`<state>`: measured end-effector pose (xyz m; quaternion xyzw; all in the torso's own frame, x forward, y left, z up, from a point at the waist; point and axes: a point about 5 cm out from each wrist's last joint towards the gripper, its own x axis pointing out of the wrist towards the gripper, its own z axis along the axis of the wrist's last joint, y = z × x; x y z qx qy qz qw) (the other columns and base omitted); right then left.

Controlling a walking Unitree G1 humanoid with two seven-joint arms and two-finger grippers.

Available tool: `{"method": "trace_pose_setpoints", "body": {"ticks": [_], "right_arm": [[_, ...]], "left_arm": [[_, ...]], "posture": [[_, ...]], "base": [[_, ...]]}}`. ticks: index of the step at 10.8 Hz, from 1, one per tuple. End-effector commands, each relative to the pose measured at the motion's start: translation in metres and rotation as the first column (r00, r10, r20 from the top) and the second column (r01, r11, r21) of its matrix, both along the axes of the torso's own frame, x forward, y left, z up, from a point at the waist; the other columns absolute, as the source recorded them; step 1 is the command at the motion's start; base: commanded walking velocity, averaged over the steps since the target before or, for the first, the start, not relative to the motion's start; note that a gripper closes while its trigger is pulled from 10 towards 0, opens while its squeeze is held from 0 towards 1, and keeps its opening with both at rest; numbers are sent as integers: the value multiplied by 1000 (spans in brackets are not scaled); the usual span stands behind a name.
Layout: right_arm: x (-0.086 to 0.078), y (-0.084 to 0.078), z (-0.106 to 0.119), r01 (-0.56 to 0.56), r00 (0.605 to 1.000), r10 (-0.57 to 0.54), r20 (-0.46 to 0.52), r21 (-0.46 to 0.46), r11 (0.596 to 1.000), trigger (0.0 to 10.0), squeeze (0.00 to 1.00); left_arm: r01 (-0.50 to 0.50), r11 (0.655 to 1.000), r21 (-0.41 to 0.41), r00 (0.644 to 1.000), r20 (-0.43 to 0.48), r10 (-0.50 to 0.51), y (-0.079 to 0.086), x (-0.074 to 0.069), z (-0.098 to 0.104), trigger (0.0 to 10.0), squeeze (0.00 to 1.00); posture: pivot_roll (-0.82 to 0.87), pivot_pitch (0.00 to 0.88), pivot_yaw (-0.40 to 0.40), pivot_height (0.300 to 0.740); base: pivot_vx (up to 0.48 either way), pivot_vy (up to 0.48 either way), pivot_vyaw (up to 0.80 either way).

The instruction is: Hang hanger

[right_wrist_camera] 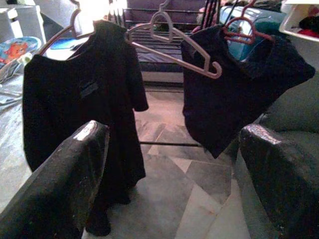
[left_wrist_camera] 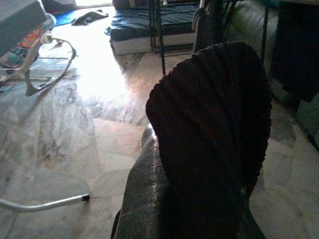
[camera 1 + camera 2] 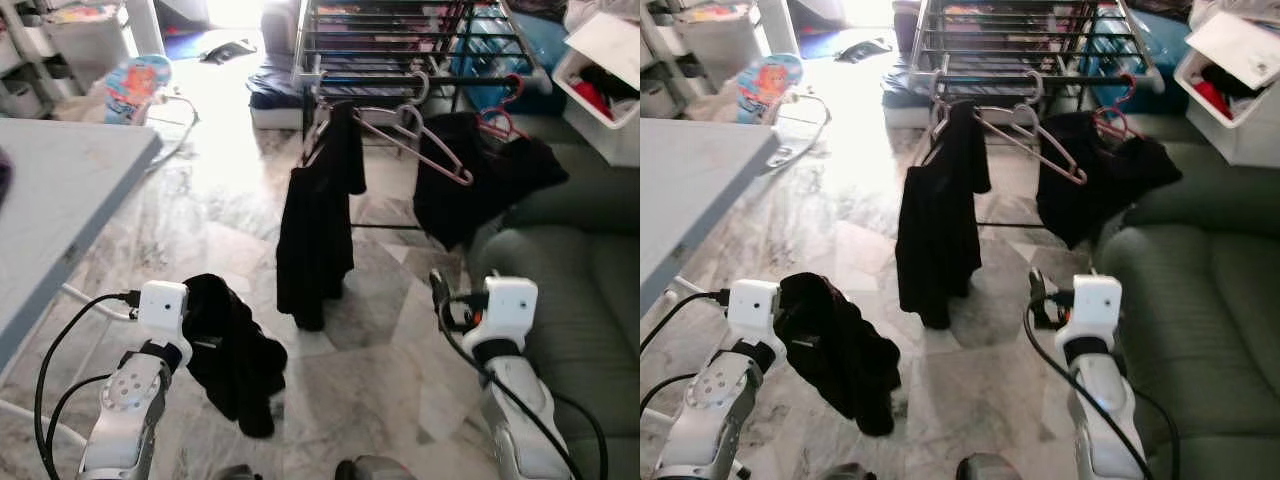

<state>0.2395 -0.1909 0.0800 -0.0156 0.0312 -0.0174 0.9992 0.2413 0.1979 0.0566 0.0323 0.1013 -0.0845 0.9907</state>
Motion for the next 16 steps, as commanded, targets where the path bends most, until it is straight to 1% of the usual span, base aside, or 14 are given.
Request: {"method": "trace_pose_setpoints", "body": {"ticks": [1,2,5,11,13,16], "right_arm": [[0,0,-2,-7,1000,7,-14,6,1000,10000,0],[0,0,-2,-9,1000,9,-14,5,1000,10000,0],[2,1,-2,-13,1000,13,-14,-2,1000,10000,0],[10,1,1,-16,1000,16,0,-21,1000,10000,0],[11,2,0,-18,1000,18,0,-23,1000,10000,0],[14,2,2,-23,1000,24,9,-34,999,10000,0]], "left_arm": [[6,1000,-1,999,34,-6,1,2,8,10000,0],[12,1000,-5,999,37,-12,1,3,9,10000,0],[21,1000,-10,999,46,-21,0,5,11,10000,0],[44,999,-18,997,60,-43,-5,8,13,10000,0],[47,999,-19,997,59,-46,-5,9,13,10000,0],[49,999,-20,997,62,-48,-6,10,13,10000,0]], "posture": [[-80,0,3,740],[-75,0,1,740],[-74,0,-1,740],[-74,0,-4,740],[-71,0,-6,740],[-71,0,-7,740]], "base": [[244,0,-800],[251,0,-663],[330,0,0],[451,0,0],[461,0,-694],[441,0,0]]}}
